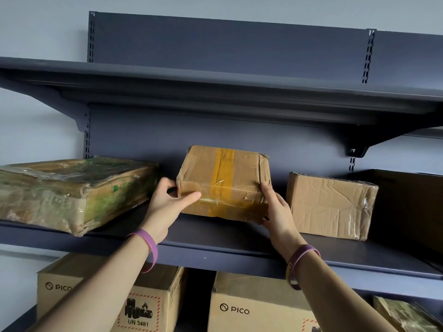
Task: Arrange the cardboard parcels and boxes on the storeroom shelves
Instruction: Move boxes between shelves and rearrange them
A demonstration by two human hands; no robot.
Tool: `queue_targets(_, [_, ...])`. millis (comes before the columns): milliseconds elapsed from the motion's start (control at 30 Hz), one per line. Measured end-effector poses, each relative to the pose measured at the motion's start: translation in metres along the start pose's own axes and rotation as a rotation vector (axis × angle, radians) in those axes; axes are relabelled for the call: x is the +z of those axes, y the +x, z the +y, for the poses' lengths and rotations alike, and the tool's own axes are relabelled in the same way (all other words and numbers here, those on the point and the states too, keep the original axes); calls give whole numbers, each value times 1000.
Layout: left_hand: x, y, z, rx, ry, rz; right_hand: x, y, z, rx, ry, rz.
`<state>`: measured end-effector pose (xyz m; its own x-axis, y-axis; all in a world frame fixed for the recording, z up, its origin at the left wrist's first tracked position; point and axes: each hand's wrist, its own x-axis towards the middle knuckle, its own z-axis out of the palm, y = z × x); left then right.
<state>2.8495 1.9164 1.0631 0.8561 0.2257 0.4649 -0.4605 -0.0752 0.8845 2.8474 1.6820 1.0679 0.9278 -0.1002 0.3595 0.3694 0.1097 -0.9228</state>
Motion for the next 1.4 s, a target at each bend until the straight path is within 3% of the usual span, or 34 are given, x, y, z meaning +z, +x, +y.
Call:
queue_targets(300, [-3,-1,3,-66,-223,72,1,-1,1,-88,-85,-65])
queue_targets(567, [0,-5,2,33,-117,30,4,-4,-2,-116,-87,-124])
queue_targets(900, [-1,-1,-1,43,-55,25,6,-7,-5,-111,16,16])
queue_targets(1400, [-1,-3,1,23,-43,-48,3,-3,-3,-135,33,79])
